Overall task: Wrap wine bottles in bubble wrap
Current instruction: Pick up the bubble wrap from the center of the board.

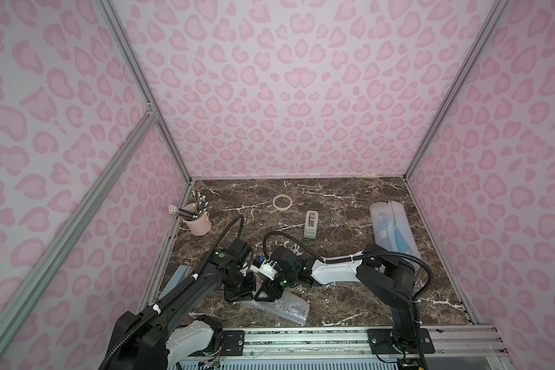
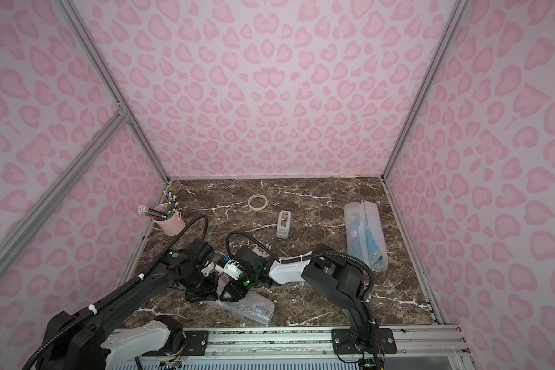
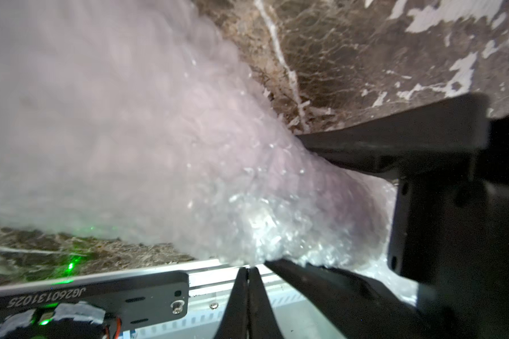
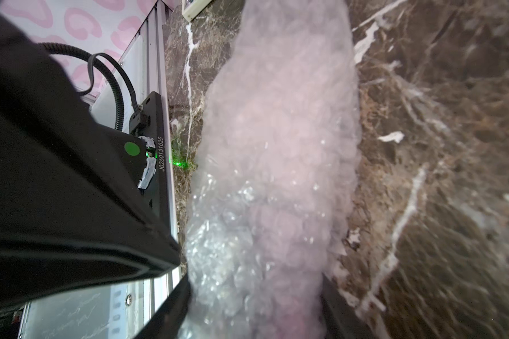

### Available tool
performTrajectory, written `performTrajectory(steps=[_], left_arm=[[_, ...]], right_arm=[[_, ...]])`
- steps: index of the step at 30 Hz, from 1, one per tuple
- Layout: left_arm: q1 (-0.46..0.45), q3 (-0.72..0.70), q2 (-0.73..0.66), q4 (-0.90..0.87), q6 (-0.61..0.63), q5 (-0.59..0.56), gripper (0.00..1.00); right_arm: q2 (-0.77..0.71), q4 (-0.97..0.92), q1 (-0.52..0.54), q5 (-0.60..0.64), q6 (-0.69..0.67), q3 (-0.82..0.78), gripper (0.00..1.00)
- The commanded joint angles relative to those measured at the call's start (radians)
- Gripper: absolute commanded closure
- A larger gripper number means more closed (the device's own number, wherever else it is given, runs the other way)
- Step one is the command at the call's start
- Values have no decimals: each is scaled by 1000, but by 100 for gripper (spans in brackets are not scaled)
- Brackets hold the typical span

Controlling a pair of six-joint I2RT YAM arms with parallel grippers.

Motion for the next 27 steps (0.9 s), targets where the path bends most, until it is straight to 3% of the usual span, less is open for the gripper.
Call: performTrajectory(steps=[1, 9, 17, 27], left_arm=[[3, 50, -16, -67, 26, -58, 90], [95, 192, -72, -185, 122, -168, 82], [187, 254, -65, -184, 211, -155, 79], [220, 279, -41, -146, 261, -133, 79]], right_arm=[[27, -111, 3, 115, -19, -2, 45], [34, -187, 14, 90, -64, 26, 34], [48, -271, 34, 99, -119, 71, 28], [76, -339, 22, 125, -151, 102, 49]])
